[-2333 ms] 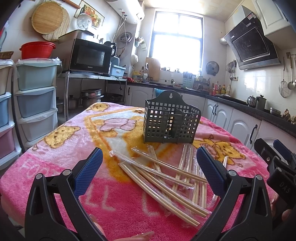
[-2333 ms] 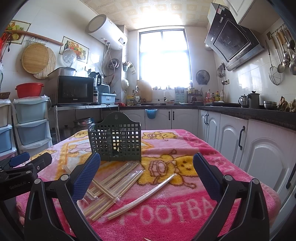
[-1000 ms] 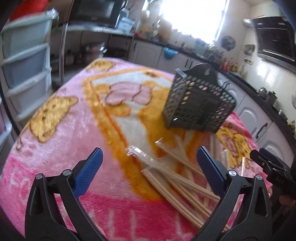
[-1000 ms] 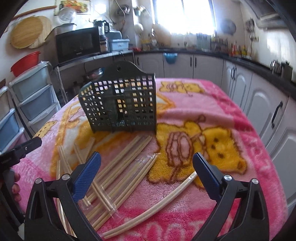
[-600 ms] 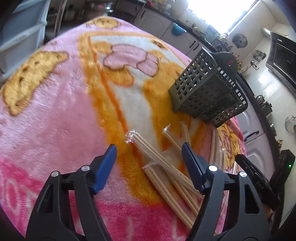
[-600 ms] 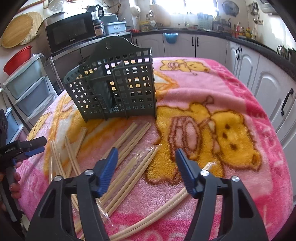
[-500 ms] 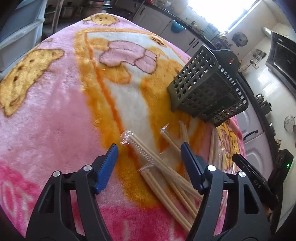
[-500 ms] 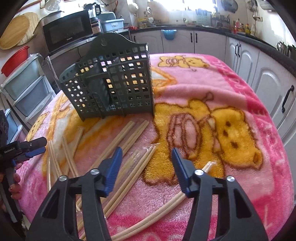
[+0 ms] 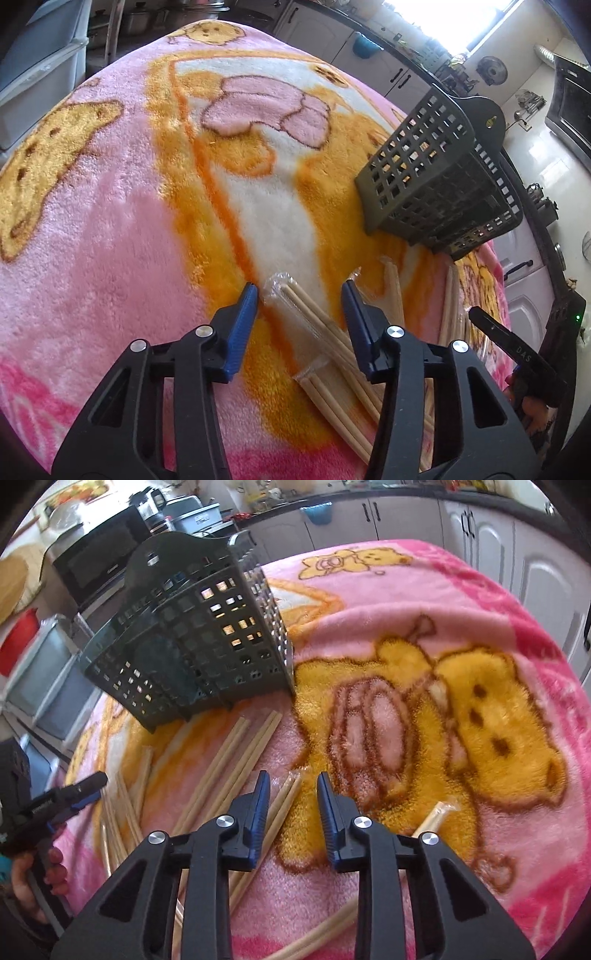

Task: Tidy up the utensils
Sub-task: 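Close the left gripper on a chopstick while the right gripper closes on another, then lift both held chopsticks and lower them upright into the green basket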

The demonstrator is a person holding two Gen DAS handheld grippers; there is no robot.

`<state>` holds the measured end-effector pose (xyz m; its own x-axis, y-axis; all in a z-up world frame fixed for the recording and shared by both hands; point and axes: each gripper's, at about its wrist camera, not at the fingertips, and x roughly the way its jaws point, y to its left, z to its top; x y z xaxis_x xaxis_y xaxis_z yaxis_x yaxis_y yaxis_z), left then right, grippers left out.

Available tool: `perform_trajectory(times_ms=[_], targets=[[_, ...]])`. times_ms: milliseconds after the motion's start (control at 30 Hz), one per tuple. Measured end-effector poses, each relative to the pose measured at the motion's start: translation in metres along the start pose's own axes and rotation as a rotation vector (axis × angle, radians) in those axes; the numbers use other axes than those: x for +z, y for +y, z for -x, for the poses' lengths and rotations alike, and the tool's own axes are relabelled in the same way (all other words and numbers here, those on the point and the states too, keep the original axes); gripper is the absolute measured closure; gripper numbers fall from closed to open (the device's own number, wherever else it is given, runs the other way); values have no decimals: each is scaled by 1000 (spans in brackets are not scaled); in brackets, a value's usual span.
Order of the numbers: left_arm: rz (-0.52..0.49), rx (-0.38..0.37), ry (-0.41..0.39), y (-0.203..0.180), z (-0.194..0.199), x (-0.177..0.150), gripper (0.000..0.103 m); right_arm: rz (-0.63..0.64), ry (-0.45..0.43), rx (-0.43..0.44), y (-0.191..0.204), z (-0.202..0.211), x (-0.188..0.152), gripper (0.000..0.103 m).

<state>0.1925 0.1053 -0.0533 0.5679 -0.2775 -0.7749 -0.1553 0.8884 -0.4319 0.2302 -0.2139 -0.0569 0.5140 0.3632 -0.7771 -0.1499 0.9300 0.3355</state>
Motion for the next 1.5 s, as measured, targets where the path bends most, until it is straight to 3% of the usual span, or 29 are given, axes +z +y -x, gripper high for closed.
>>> perform_trajectory(times_ms=[267,400,633,867,1133,1500], targets=[[-5,29,-7,-1,-5,4,74,-24,26,10,-8,-7,5,89],[-12,42,-15,2,-6,4,87,-24,5,11,-13,-3,6,93],[-18,19,-26,9,-2,7,95,-14,-49,14,-23,5,16,93],[-36,-25,-119,5,26,22,98,-4,-115,22,-30,24,34,94],[-143,-83,-246,-33,75,39,99,50,-208,34,-18,61,53,95],[-280,-175,-292,-93,101,41,99,171,-333,47,15,114,59,98]])
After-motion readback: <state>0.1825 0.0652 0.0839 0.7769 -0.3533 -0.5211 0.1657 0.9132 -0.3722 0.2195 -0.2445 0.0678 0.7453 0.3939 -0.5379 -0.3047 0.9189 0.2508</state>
